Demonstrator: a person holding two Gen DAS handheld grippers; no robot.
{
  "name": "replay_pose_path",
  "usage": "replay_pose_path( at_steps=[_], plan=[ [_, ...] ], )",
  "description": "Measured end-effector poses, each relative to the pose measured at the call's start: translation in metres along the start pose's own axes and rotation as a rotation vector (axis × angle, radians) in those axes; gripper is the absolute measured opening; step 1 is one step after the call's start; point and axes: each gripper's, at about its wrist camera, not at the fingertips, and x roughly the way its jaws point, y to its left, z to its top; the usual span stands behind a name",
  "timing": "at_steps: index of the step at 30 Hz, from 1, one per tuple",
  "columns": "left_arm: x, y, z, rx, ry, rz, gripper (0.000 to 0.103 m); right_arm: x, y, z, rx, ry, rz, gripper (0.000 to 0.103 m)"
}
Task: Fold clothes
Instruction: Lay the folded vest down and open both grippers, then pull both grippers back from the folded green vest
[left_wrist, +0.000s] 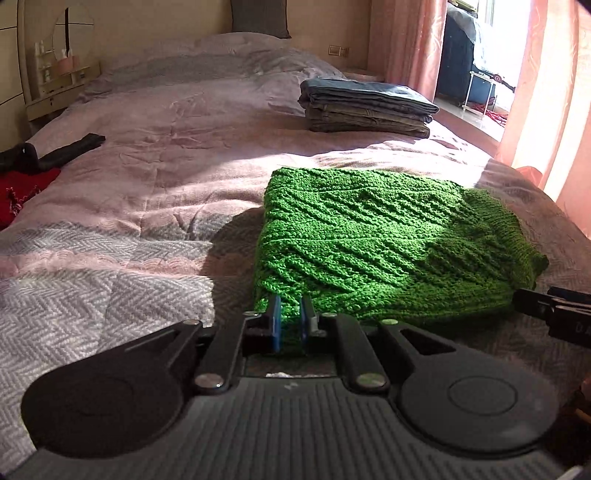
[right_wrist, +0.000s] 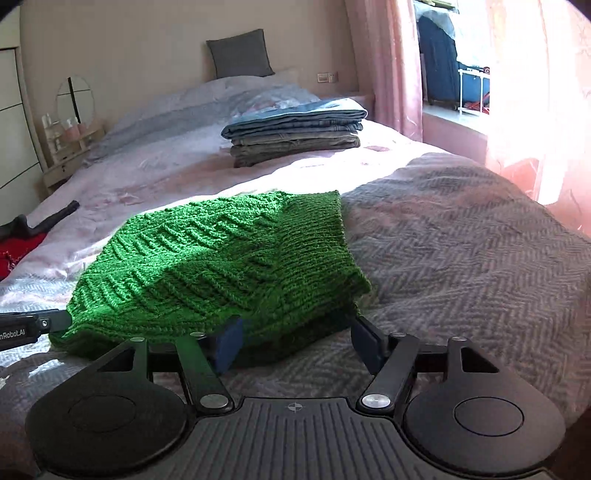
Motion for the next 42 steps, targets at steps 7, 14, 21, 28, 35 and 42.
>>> replay_pose_path(
  at_steps=[7,14,21,28,35,42],
  plan=[
    [-0.023,-0.007,-0.008,0.006,0.040,0.025,0.024,-0.024,0.011,-0.008,0.007,0.063,0.010,0.081],
    [-0.047,-0.009,-0.017,0.014,0.036,0.032,0.029,-0.041,0.024,-0.017,-0.026,0.093,-0.013,0.084],
    [-0.071,-0.011,-0.024,0.022,0.024,0.038,0.032,-0.059,0.034,-0.020,-0.045,0.098,-0.024,0.088],
    [-0.093,-0.015,-0.031,0.037,-0.002,0.033,0.033,-0.076,0.042,-0.022,-0.059,0.095,-0.047,0.088],
    [-0.114,-0.018,-0.039,0.047,-0.029,0.035,0.036,-0.094,0.047,-0.026,-0.069,0.079,-0.052,0.088],
    [-0.133,-0.020,-0.045,0.054,-0.058,0.024,0.037,-0.111,0.050,-0.031,-0.072,0.062,-0.057,0.088]
  ],
)
